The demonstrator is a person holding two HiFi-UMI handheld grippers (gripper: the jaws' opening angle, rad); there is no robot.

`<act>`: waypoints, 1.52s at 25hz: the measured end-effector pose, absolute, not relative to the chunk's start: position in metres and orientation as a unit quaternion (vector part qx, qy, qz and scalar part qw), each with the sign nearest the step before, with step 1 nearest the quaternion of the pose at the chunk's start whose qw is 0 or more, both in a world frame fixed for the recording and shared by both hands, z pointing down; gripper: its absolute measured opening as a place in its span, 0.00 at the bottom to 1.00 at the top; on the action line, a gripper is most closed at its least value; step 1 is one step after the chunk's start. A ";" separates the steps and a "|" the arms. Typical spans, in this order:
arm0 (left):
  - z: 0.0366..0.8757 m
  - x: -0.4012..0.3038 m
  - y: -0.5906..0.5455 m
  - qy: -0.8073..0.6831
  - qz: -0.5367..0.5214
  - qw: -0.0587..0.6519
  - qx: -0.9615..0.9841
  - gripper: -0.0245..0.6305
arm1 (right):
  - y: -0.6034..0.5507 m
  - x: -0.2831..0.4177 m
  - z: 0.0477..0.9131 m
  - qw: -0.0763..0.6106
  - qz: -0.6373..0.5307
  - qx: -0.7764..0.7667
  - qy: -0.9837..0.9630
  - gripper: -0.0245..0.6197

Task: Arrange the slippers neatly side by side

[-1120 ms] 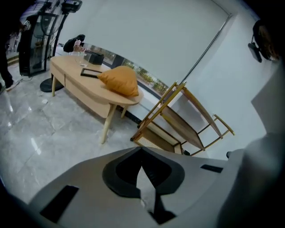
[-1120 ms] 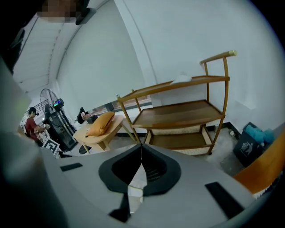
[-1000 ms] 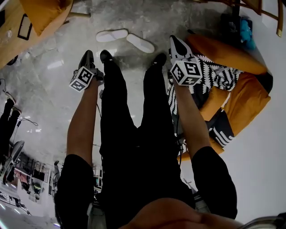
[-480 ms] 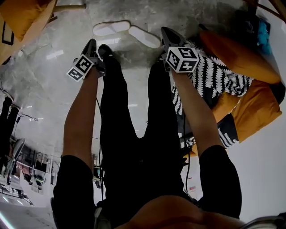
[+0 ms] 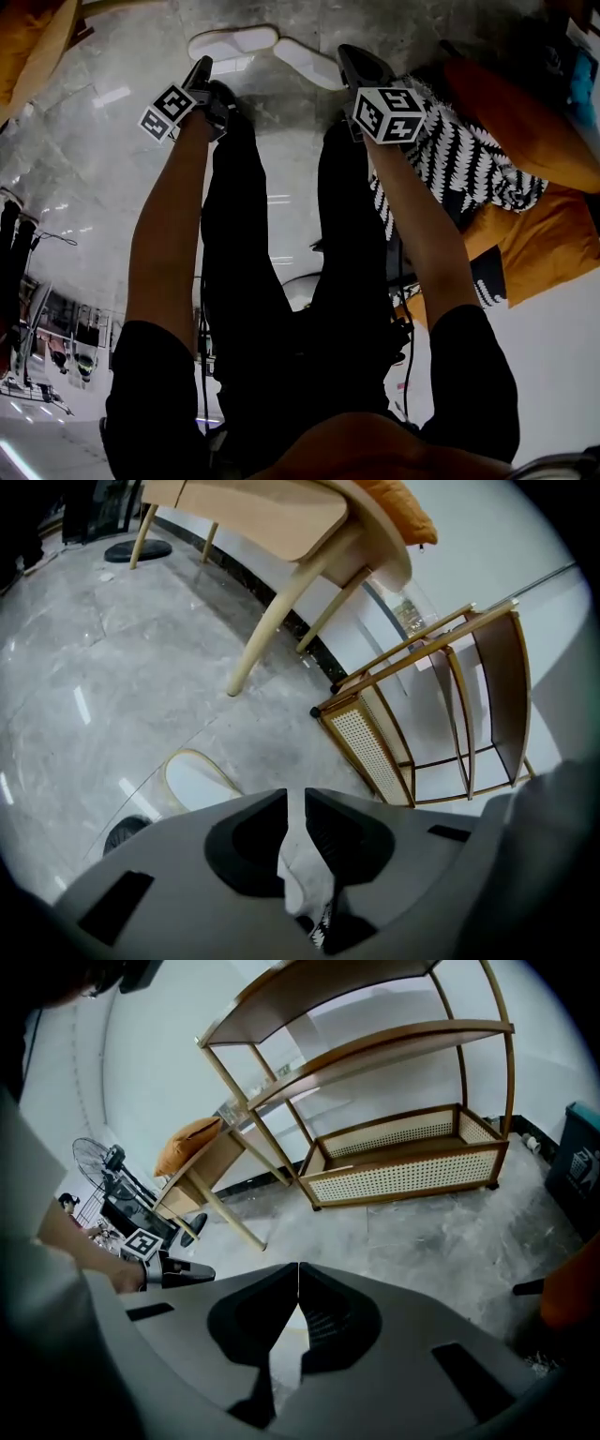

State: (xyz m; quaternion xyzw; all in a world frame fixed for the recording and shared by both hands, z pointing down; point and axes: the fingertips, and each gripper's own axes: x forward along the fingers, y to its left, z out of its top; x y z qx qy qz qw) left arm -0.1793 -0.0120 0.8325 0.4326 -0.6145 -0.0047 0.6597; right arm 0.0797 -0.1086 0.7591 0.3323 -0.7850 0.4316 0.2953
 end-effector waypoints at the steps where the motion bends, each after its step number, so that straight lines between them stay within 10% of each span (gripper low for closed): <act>1: 0.842 -0.179 -0.011 -0.612 -0.005 0.664 0.429 0.14 | -0.109 0.081 0.767 0.297 0.431 0.331 -0.785 0.09; 19: 0.975 -0.199 0.024 -0.627 -0.053 0.733 0.258 0.33 | -0.103 0.105 0.842 0.296 0.434 0.355 -0.773 0.09; 35: 1.032 -0.186 0.026 -0.616 -0.119 0.771 0.105 0.32 | -0.135 0.109 0.861 0.288 0.416 0.357 -0.785 0.09; 38: 1.036 -0.184 0.031 -0.614 -0.105 0.776 0.101 0.19 | -0.129 0.112 0.867 0.297 0.417 0.354 -0.783 0.09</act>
